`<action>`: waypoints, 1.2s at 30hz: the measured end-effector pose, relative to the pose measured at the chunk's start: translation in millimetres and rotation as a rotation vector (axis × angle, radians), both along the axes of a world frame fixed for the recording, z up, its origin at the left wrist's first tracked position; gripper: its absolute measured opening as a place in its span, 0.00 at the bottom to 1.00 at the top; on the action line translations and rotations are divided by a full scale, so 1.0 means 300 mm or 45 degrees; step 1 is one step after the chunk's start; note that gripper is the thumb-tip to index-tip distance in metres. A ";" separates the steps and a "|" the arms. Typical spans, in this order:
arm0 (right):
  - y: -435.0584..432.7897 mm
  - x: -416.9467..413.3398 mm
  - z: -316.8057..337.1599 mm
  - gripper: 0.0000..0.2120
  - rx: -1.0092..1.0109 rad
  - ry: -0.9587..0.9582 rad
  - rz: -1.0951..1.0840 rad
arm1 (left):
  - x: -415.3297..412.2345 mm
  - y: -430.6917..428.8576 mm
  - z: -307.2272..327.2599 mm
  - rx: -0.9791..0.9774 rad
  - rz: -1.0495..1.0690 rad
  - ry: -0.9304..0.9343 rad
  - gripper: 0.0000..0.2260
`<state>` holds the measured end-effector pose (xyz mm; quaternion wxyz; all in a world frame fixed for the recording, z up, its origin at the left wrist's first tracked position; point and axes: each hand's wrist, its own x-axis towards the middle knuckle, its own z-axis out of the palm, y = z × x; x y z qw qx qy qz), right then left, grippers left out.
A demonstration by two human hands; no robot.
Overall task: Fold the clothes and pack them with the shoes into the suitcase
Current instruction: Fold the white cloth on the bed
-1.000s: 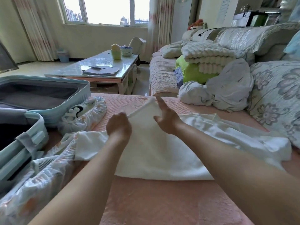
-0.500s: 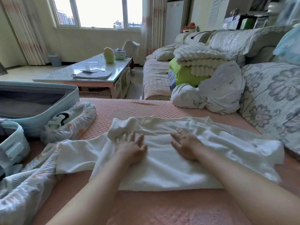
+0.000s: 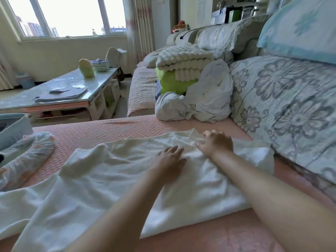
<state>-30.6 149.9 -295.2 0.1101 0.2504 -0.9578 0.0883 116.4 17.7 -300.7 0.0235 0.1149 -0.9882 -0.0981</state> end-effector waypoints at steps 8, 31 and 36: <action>-0.061 -0.207 0.060 0.14 -0.623 -0.119 -0.245 | -0.119 0.070 -0.085 -0.022 -0.089 -0.033 0.32; 0.377 -0.310 0.056 0.27 0.264 -0.370 0.071 | -0.239 0.403 0.000 0.039 -0.381 0.279 0.25; 0.455 -0.233 0.059 0.20 0.422 -0.254 0.027 | -0.150 0.582 0.021 -0.126 -0.515 0.070 0.37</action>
